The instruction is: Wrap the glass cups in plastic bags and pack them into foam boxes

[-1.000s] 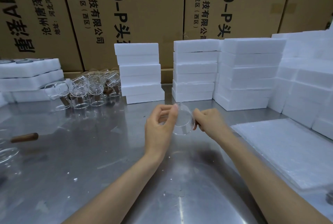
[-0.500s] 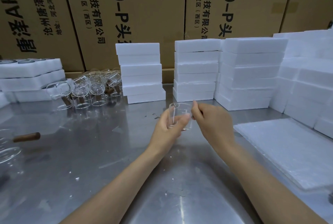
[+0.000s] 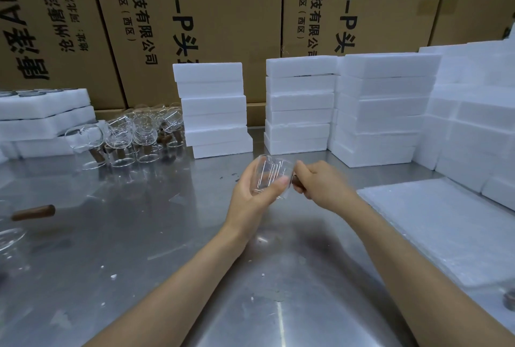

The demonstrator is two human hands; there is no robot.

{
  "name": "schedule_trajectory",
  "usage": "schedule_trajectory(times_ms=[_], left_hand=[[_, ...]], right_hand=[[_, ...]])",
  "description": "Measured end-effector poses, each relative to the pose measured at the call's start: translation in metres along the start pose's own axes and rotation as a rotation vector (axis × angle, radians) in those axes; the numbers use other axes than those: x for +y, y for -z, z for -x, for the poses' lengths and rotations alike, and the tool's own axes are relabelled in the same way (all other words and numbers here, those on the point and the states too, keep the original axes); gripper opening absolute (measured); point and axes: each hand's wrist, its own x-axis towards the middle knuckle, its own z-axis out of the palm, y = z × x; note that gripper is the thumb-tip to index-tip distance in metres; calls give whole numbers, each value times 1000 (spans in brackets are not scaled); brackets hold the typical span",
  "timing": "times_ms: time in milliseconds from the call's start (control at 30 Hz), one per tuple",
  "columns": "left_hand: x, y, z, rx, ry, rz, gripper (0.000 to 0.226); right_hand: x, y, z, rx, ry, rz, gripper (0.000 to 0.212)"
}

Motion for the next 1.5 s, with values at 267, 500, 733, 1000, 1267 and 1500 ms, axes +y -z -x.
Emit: schedule_trajectory(times_ms=[267,500,733,1000,1267,1500], left_hand=[[1,14,-2,-214,9,5,68],[1,12,-4,-201,-8,34,66],[-1,6,-5,168,-87,17,66],[-13,9,-8,42,-132,-121,92],[-20,13,-10,37,-299,-443,105],[-15,10,-8,84,-423,-515,74]], right_hand=[[11,7,7,-616,-376,-619,45],[15,11,2,-820,-487,-1004,47],[9,2,3,-244,-411,-1090,39],[1,-14,5,-17,-170,-896,30],[6,-8,1,41,-240,-1031,26],[4,-11,3,-49,-234,-1024,26]])
